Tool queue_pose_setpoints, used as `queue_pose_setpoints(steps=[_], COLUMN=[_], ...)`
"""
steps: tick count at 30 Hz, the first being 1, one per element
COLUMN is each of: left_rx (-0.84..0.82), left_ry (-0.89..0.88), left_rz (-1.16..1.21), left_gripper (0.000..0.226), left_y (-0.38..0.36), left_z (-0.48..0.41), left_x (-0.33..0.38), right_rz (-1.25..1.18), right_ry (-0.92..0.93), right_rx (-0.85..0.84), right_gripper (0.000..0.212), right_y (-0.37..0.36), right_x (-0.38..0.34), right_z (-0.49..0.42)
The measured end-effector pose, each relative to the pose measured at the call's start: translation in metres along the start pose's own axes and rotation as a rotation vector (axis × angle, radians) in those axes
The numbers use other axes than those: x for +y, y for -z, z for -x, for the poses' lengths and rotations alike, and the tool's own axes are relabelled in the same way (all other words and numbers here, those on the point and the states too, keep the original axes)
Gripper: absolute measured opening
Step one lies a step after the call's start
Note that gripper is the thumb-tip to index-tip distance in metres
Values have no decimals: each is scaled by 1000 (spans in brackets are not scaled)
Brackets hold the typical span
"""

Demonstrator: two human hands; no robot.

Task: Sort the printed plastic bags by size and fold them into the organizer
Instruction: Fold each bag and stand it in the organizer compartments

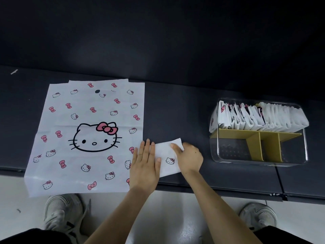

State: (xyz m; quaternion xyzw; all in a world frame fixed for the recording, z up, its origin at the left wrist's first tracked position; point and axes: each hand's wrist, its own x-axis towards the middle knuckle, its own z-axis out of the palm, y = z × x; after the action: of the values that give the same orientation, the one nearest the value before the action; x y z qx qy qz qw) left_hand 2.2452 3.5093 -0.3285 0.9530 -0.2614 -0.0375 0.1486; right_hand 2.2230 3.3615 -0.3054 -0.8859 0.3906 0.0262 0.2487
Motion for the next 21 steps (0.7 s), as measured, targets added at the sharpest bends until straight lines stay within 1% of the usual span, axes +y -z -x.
queue_pose_setpoints(steps=[2, 3, 5, 6, 7, 8, 10, 11, 14, 16, 18, 20, 21], left_rx=[10, 7, -1, -2, -3, -2, -2, -6, -6, -21, -33, -44, -49], left_ry=[2, 3, 0, -3, -3, 0, -9, -17, -8, 0, 3, 1, -3], left_rz=[0, -8, -30, -39, -47, -57, -74, -80, -80, -83, -85, -90, -97], left_gripper=[61, 61, 61, 61, 61, 62, 62, 62, 62, 61, 61, 61, 61], left_y=[-2, -2, -4, -5, -6, -7, -8, -8, -9, -9, -8, -8, -7], left_z=[-1, 0, 1, 1, 1, 0, 0, 1, 0, 1, 2, 1, 0], left_x=[1, 2, 1, 1, 1, 1, 0, 0, -1, -1, -1, -1, 0], right_rz=[29, 53, 157, 229, 278, 304, 350, 361, 437, 463, 461, 399, 365], right_ry=[-2, 18, 182, 248, 314, 412, 603, 651, 605, 563, 511, 532, 562], right_rx=[-17, 32, 302, 408, 455, 416, 241, 155, 2, 8, 16, 50, 15], right_gripper=[48, 45, 37, 35, 37, 42, 47, 51, 55, 55, 56, 48, 45], right_y=[0, 1, 1, 1, -2, -8, -19, -23, -19, -12, -3, 4, 8], right_x=[-2, -4, -1, 0, 1, 3, 7, 11, 29, 40, 36, 20, 11], right_z=[0, 1, 7, 13, 19, 23, 31, 33, 24, 19, 16, 9, 5])
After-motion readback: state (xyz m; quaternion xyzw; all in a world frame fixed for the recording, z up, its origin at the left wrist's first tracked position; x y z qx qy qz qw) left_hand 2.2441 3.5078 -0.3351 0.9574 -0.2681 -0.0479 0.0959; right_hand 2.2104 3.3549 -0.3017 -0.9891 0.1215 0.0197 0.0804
